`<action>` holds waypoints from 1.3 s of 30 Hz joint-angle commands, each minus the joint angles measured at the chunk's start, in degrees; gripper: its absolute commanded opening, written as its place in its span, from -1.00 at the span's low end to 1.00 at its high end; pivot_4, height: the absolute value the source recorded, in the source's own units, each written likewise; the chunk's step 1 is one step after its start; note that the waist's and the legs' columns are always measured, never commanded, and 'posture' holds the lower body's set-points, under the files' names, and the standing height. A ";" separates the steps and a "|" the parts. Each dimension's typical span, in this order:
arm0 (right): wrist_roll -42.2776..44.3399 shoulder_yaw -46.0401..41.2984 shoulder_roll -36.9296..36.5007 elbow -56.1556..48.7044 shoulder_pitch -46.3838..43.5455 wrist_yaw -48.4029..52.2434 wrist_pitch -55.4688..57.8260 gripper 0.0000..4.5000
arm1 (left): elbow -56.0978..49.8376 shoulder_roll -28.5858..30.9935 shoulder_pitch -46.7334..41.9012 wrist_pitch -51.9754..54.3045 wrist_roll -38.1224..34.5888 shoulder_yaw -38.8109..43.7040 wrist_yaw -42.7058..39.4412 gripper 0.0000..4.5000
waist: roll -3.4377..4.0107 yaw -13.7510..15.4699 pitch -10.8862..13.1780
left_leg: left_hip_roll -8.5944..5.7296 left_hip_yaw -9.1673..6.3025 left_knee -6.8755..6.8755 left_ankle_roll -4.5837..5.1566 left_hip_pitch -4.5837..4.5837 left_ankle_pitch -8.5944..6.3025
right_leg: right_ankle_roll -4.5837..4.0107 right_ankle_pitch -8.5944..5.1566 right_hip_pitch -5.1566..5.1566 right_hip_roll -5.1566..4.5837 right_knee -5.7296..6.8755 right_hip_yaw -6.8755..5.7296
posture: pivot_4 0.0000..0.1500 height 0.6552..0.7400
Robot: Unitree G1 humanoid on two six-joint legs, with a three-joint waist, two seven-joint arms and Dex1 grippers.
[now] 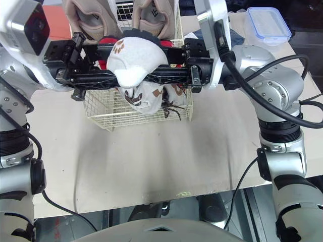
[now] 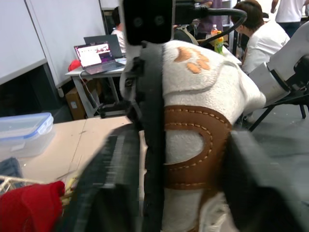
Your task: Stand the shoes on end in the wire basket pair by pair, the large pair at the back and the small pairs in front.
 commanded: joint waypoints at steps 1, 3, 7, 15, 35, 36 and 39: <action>0.03 -2.06 -0.28 -1.22 -0.88 -0.27 -0.24 -0.48 | -0.93 1.67 0.47 0.59 -0.64 1.98 -3.54 -0.36 | 0.00 0.02 0.00 | 0.00 0.00 0.00 0.00 0.00 0.00 | 0.00 0.00 0.00 -0.01 0.00 0.00 | 1.00 1.00; 0.57 -2.63 -0.10 -1.17 -0.72 -0.59 0.27 -0.28 | -1.17 1.55 1.07 0.58 -0.85 2.88 -2.90 -0.37 | 0.00 0.02 0.00 | 0.00 0.00 0.00 0.00 0.00 0.00 | 0.00 0.00 0.00 -0.02 0.00 0.01 | 1.00 1.00; 1.50 -4.46 -1.66 -2.08 0.62 -0.42 1.07 0.19 | -2.50 0.81 4.42 -0.24 -1.36 7.96 1.71 -0.60 | 0.01 0.00 0.00 | 0.00 0.00 0.00 0.00 0.00 0.00 | 0.00 0.00 0.00 -0.02 -0.02 0.01 | 1.00 1.00; 5.01 -11.69 -5.87 -5.33 6.07 -4.11 2.71 1.00 | -9.28 -1.99 15.39 -5.09 0.83 22.39 15.84 -0.74 | 0.01 0.39 0.00 | 0.01 0.00 -0.02 0.00 0.00 0.00 | 0.00 0.00 0.00 -0.05 -0.03 0.05 | 1.00 1.00; -3.92 -10.25 -12.69 -9.16 14.93 -0.03 -4.54 1.00 | -12.87 -13.53 39.63 -25.32 13.80 23.81 19.77 -0.74 | 0.01 1.39 -0.01 | 0.02 0.10 -0.02 0.02 0.05 -0.01 | 0.00 0.00 0.08 -0.06 -0.07 0.11 | 1.00 1.00; -4.02 -10.17 -12.76 -9.12 14.88 0.15 -4.55 1.00 | -12.43 -13.61 40.32 -26.07 14.40 23.27 19.22 -0.74 | 0.01 1.40 -0.01 | 0.02 0.11 -0.02 0.01 0.05 -0.01 | 0.00 0.00 0.08 -0.06 -0.07 0.11 | 1.00 1.00; -4.18 -9.93 -12.73 -8.92 14.56 0.54 -4.45 1.00 | -11.10 -13.90 41.43 -27.78 15.64 21.52 18.12 -0.74 | 0.01 1.39 -0.01 | 0.02 0.10 -0.03 0.01 0.05 -0.01 | 0.00 0.00 0.08 -0.05 -0.07 0.11 | 1.00 1.00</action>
